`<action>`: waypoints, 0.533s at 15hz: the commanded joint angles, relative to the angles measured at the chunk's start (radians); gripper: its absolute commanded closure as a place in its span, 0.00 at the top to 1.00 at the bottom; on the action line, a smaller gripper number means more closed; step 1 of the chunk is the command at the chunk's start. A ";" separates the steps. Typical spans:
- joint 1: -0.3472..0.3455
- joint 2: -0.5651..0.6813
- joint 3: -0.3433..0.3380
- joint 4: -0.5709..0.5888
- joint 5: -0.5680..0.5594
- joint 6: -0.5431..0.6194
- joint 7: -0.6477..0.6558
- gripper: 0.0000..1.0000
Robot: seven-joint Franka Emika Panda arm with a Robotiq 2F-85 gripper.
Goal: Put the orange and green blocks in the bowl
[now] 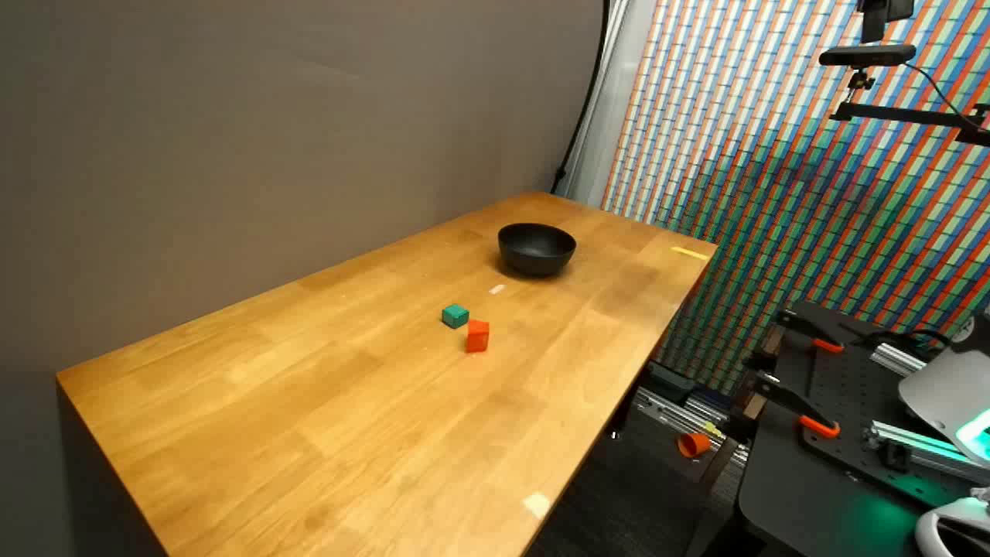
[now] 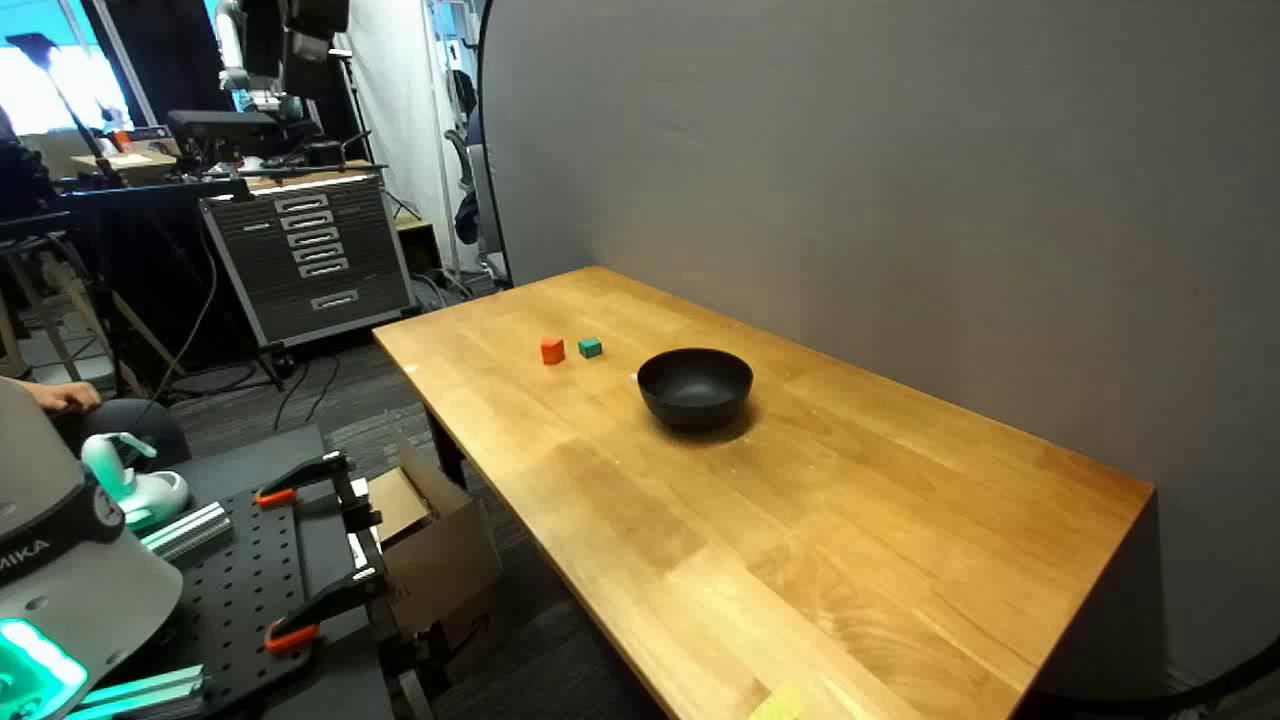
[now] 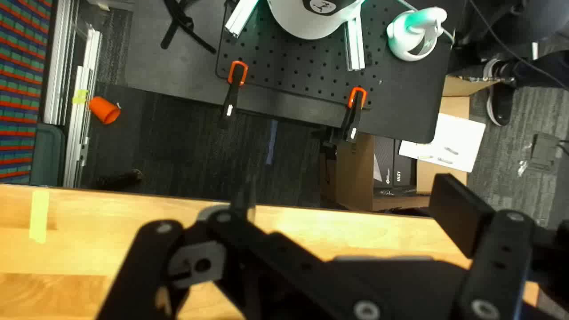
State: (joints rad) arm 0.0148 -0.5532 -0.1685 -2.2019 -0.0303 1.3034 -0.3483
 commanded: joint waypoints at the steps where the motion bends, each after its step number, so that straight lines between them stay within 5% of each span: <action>1: -0.008 0.002 0.006 0.004 0.003 -0.001 -0.003 1.00; 5: -0.008 0.000 0.006 0.008 0.003 -0.002 -0.003 1.00; 8: -0.017 0.004 -0.026 -0.027 0.049 0.168 -0.011 1.00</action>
State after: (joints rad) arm 0.0102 -0.5546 -0.1722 -2.2074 -0.0262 1.3498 -0.3464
